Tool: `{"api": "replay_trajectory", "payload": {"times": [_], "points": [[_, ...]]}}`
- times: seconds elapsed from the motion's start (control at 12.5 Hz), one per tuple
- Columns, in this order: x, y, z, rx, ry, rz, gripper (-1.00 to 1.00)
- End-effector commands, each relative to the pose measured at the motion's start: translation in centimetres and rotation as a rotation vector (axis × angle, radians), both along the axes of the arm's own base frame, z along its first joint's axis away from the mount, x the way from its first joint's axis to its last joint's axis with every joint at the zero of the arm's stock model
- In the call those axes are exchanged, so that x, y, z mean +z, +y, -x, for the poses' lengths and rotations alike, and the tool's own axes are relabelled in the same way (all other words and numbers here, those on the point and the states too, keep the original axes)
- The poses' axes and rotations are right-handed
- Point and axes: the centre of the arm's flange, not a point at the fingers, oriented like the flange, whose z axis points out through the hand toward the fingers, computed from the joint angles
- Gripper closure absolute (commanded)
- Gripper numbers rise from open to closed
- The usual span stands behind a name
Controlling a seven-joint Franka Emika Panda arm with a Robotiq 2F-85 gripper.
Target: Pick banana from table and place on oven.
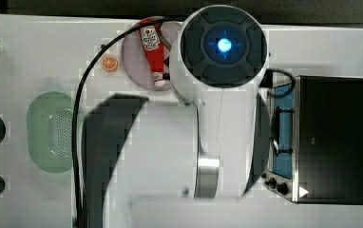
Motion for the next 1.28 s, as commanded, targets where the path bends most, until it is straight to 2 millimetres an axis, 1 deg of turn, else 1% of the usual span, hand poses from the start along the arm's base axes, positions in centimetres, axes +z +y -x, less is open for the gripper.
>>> {"api": "replay_trajectory", "payload": {"times": [0.08,0.24,0.4,0.48,0.56,0.64,0.8,1.12,1.28], "points": [[5.3,-1.2,13.1,-0.185,-0.014,-0.01,-0.59],[5.2,-1.2,13.1,-0.185,-0.011,-0.01,-1.0],[4.7,-1.2,12.8,-0.185,-0.01,-0.009,-1.0],[3.9,-1.2,12.5,-0.185,-0.012,-0.009,-1.0],[2.6,-1.2,12.0,-0.186,-0.007,-0.008,-1.0],[0.8,-1.2,11.5,-0.186,0.008,-0.007,-1.0],[-3.9,-1.2,10.6,-0.186,0.03,-0.004,-1.0],[-14.5,-1.4,8.3,-0.194,0.0,-0.001,-1.0],[-19.9,-1.4,7.8,-0.195,0.014,0.004,-1.0]]}}
